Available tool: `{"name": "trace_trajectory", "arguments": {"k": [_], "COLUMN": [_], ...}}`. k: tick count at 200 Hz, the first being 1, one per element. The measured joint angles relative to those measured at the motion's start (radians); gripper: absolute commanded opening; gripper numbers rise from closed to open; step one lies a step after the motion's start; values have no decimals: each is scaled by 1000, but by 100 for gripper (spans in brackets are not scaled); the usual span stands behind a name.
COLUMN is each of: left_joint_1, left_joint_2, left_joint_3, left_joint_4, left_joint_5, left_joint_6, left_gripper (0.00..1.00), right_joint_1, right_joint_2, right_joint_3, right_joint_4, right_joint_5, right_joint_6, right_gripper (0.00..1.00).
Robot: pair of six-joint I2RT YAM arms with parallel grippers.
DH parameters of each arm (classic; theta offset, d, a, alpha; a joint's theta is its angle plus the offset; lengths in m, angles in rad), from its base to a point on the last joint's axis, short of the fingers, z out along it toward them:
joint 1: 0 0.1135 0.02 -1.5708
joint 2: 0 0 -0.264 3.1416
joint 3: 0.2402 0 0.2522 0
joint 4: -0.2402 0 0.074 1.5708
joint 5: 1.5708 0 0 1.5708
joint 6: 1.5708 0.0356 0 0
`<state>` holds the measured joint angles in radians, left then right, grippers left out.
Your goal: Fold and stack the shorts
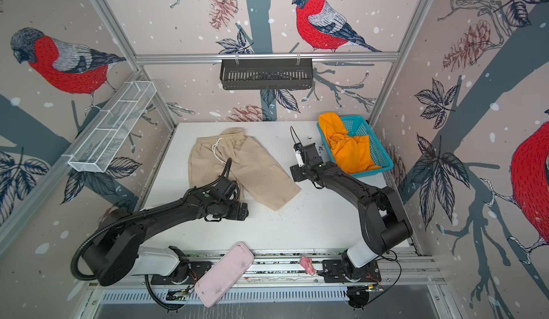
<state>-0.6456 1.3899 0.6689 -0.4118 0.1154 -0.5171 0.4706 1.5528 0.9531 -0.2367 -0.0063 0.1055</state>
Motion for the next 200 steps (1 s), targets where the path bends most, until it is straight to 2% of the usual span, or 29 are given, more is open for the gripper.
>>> {"name": "trace_trajectory", "arguments": {"k": [35,85,106,148,160,177,188,200], "left_joint_1": [-7,-14,-14,-40,-46,-49,-51,-53], "left_joint_2": [53,46,30,66,82,118,140,159], "left_joint_3": [36,95,105,119,119,118,118,120], "left_joint_4": [0,-71,-97,-142,-145,-145,-139,-142], "left_joint_5": [-37,-86,-108,-121,-123,-136,-156,-171], "left_joint_6": [-2,-6,-6,-6,-6,-6,-5,-5], "left_gripper": [97,97,97,97,97,96,91,75], "right_joint_1": [21,37,37,38,38,38,35,30], "right_joint_2": [-20,46,94,141,148,154,154,151], "right_joint_3": [-113,-153,-151,-140,-140,-136,-136,-137], "right_joint_4": [36,103,129,218,233,239,239,237], "right_joint_5": [-24,-45,-48,-54,-63,-70,-79,-84], "right_joint_6": [33,57,69,75,79,83,87,100], "right_gripper": [68,65,59,29,16,7,5,5]}}
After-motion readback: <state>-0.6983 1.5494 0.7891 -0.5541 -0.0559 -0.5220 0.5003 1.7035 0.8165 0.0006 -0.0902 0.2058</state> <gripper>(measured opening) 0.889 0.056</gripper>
